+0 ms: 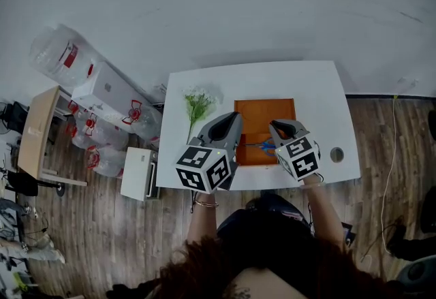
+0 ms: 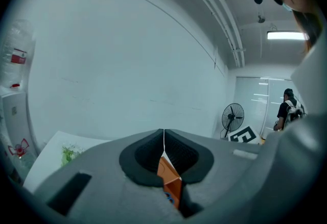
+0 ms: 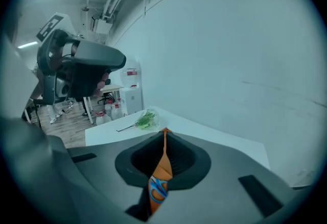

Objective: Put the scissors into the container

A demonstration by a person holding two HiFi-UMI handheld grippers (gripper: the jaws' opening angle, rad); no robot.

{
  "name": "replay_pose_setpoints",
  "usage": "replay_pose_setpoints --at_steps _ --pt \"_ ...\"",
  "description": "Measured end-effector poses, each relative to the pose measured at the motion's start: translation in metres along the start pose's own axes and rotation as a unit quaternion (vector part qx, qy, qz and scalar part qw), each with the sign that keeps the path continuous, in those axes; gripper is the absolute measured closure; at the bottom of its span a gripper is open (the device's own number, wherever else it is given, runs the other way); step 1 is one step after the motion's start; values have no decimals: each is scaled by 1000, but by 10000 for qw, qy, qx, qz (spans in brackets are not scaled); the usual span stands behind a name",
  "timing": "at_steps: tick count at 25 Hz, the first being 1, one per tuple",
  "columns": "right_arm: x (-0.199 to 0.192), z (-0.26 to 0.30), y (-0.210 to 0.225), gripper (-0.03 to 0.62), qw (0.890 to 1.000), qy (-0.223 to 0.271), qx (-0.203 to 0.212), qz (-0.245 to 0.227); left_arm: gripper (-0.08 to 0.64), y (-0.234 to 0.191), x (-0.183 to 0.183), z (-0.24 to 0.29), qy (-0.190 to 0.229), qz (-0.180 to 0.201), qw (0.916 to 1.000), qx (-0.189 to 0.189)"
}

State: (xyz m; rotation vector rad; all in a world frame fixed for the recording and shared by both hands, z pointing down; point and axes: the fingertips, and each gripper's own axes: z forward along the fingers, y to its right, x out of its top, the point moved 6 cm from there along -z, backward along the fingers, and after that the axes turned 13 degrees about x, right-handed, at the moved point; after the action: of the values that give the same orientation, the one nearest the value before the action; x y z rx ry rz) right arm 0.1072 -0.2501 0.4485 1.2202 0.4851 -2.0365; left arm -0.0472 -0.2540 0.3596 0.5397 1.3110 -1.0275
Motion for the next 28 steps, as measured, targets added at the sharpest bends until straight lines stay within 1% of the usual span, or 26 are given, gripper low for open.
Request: replay_pose_setpoints --at_steps 10,19,28 --pt "30 -28 -1 594 9978 577 -333 -27 541 0 7 1 115 77 9999 -58" --pt "48 -48 0 594 9900 1252 -655 14 541 5 9 3 192 83 9996 -170" --pt "55 -68 2 594 9846 1520 -865 -43 541 10 13 5 269 112 9993 -219"
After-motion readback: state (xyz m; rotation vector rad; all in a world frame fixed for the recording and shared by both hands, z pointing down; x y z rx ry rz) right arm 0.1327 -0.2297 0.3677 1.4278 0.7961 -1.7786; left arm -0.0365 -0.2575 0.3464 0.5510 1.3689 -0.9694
